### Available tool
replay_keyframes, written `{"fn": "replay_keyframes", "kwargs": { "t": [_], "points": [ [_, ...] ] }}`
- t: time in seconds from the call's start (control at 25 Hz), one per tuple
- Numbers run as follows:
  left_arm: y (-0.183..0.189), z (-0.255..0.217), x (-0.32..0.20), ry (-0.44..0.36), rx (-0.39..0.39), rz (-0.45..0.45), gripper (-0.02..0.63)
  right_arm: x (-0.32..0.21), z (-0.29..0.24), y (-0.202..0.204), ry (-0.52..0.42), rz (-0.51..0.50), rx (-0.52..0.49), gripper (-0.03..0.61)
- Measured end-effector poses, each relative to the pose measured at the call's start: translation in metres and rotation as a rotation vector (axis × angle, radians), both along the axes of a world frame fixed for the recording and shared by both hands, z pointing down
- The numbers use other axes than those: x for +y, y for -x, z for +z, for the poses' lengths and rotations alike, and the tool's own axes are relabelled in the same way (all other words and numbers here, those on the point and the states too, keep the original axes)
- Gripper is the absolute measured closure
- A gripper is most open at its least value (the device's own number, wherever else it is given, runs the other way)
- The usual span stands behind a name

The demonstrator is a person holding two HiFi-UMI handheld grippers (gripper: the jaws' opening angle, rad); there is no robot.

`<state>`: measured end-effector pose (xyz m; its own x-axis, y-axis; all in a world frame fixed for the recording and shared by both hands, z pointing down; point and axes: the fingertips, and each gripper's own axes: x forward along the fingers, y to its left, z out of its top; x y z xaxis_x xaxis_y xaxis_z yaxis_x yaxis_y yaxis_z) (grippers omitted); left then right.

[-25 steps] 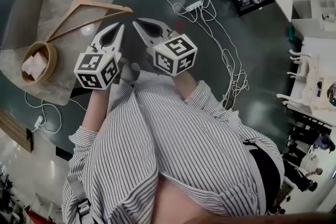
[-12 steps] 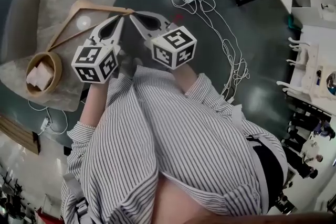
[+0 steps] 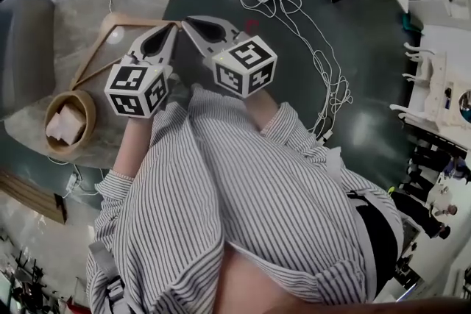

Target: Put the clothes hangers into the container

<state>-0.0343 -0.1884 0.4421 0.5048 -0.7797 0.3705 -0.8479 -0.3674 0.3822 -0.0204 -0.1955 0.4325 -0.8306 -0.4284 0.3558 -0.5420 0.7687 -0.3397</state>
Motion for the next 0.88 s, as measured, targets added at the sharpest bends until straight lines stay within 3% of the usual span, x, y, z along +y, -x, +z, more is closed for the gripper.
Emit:
{"fn": "replay_keyframes", "kwargs": {
  "t": [0.88],
  "points": [
    [0.016, 0.029, -0.009, 0.076, -0.024, 0.151, 0.603, -0.030, 0.028, 0.012, 0.068, 0.133, -0.014, 0.563]
  ]
}}
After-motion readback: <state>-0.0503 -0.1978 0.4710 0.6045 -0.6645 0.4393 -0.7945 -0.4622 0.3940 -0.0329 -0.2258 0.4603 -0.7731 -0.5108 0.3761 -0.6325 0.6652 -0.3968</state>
